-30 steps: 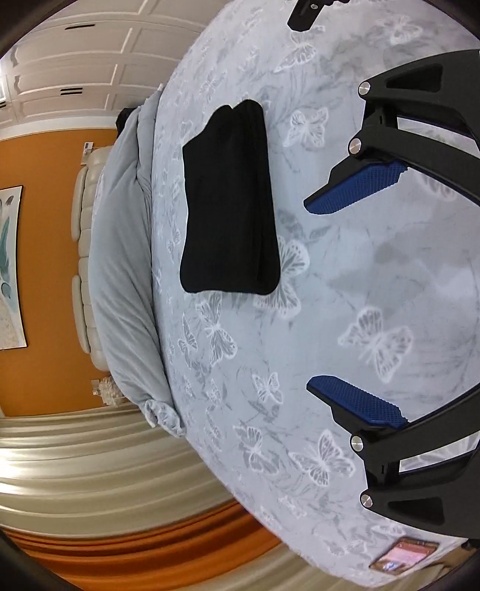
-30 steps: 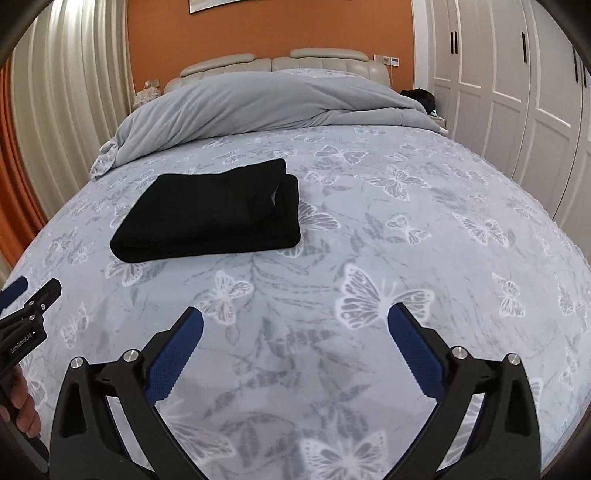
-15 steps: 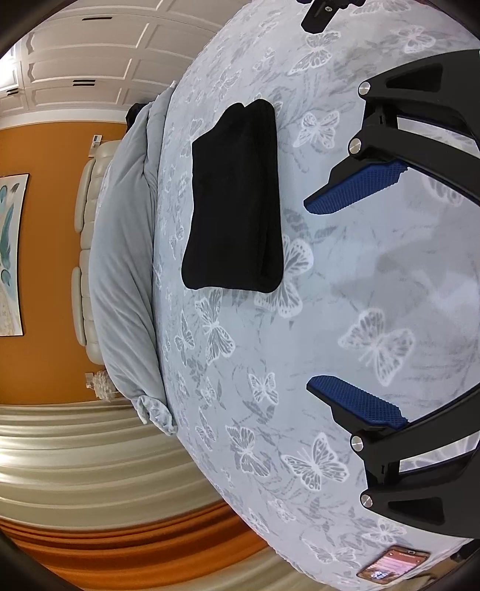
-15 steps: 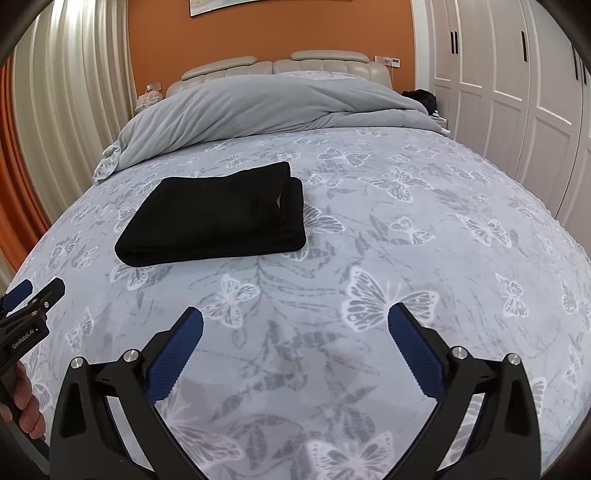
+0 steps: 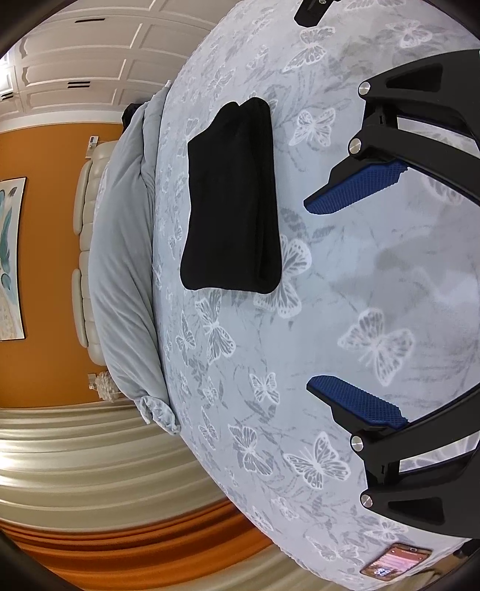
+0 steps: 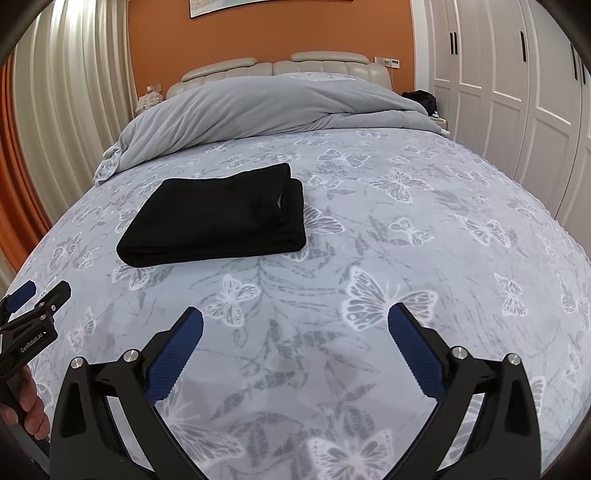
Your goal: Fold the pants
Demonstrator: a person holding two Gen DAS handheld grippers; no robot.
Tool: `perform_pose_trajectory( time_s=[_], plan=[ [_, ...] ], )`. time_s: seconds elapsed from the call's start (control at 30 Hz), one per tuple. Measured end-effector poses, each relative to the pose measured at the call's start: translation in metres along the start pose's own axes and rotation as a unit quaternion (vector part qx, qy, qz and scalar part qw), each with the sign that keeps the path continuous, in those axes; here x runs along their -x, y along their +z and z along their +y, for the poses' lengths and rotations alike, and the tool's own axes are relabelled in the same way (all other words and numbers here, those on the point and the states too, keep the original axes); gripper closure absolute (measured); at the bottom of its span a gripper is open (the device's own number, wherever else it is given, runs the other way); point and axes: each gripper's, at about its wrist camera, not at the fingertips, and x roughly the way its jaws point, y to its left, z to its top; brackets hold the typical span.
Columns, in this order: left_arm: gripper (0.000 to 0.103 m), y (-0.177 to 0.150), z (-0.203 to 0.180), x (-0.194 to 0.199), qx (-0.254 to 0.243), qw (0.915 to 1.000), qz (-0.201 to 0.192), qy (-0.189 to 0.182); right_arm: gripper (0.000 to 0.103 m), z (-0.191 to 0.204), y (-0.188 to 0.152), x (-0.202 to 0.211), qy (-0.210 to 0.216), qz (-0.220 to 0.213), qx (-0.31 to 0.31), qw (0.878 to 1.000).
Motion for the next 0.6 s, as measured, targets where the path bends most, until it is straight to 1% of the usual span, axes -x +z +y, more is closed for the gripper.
perform_pose_trajectory(
  time_s=[0.2, 0.6],
  plan=[
    [0.016, 0.0000, -0.0010, -0.0002, -0.001, 1.0000, 0.001, 0.001, 0.005, -0.0001, -0.0003, 0.0004, 0.002, 0.000, 0.005, 1.000],
    [0.016, -0.0020, 0.0007, -0.0064, -0.006, 0.9999, 0.016, 0.000, 0.005, -0.0033, 0.0012, -0.0022, 0.007, 0.004, 0.012, 1.000]
  ],
)
